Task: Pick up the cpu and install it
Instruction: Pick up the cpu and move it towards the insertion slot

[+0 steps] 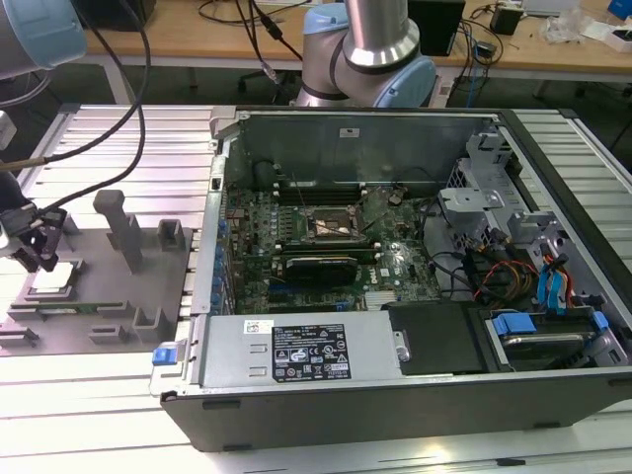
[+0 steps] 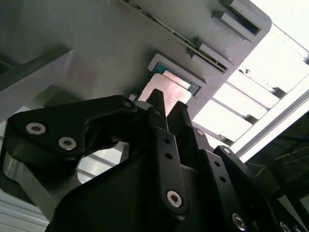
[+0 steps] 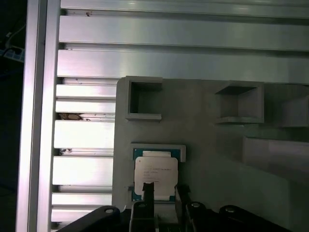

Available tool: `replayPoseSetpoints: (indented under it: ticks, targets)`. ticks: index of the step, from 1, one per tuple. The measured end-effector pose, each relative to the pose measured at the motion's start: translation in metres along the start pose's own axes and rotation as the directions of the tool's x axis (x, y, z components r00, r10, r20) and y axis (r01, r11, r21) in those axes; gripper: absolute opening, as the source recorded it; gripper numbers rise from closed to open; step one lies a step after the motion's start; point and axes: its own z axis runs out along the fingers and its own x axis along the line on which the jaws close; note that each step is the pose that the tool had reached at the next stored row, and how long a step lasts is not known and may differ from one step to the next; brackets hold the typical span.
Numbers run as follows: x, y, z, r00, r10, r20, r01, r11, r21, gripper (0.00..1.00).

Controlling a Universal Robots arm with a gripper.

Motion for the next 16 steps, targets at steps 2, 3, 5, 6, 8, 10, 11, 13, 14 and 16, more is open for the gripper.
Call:
replayPoseSetpoints:
  ticks: [2, 3, 5, 6, 8, 10, 11, 13, 14, 16]
  targets:
    - [0.0, 0.0, 0.0001, 1.0, 0.0, 0.0001, 0.0, 1.0, -0.0001, 0.42]
    - [0.0, 0.0, 0.0002, 1.0, 0.0, 0.0001, 0.0, 1.0, 0.0, 0.48]
    - [0.0, 0.0, 0.0002, 1.0, 0.0, 0.0, 0.0, 1.0, -0.0001, 0.54]
    - [0.0, 0.0, 0.0003, 1.0, 0.0, 0.0001, 0.0, 1.0, -0.0001, 0.6]
    - [0.0, 0.0, 0.0003, 1.0, 0.0, 0.0001, 0.0, 1.0, -0.0001, 0.6]
    - [0.0001, -0.0001, 0.0031, 1.0, 0.0, 0.0004, 0.0, 1.0, -0.0009, 0.6]
    - [0.0002, -0.0002, 0.0053, 1.0, 0.0, 0.0001, 0.0, 1.0, -0.0012, 0.6]
    - [0.0003, -0.0006, 0.0122, 1.0, 0.0, 0.0002, 0.0, 1.0, -0.0029, 0.6]
    - [0.0004, -0.0007, 0.0156, 1.0, 0.0, 0.0002, 0.0, 1.0, -0.0055, 0.6]
    - [0.0005, -0.0008, 0.0205, 1.0, 0.0, 0.0003, 0.0, 0.9999, -0.0107, 0.6]
